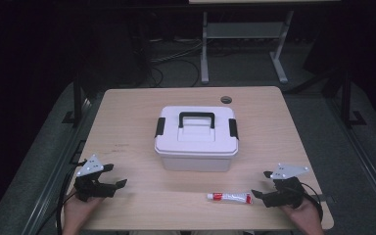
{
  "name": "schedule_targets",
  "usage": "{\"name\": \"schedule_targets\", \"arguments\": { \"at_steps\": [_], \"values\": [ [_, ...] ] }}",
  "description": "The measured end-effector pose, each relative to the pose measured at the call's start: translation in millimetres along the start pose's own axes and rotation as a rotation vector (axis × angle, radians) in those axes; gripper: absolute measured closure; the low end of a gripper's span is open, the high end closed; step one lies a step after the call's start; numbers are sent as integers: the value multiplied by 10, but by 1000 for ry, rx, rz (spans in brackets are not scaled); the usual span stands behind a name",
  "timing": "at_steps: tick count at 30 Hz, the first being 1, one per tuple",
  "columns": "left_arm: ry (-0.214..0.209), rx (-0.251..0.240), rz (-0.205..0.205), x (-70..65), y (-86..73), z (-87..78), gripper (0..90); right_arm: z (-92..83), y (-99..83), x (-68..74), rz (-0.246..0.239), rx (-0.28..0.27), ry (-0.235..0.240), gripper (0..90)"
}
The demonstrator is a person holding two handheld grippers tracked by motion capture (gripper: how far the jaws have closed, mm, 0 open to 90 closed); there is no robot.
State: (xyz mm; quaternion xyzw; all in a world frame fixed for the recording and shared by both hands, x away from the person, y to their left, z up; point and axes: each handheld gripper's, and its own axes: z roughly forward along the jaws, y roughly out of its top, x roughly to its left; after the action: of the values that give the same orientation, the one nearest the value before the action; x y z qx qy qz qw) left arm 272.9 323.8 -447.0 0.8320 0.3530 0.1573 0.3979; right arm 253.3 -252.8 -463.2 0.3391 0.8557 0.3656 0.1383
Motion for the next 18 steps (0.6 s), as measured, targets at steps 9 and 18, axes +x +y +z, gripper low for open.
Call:
{"name": "schedule_targets", "arguments": {
  "at_steps": [9,18],
  "values": [
    [-35,33,27,2,65,36,204,37,18,1,-3,9,8,185],
    [-104,100,94,15,208,22,203,45,19,5,-11,14,17,185]
  ]
}}
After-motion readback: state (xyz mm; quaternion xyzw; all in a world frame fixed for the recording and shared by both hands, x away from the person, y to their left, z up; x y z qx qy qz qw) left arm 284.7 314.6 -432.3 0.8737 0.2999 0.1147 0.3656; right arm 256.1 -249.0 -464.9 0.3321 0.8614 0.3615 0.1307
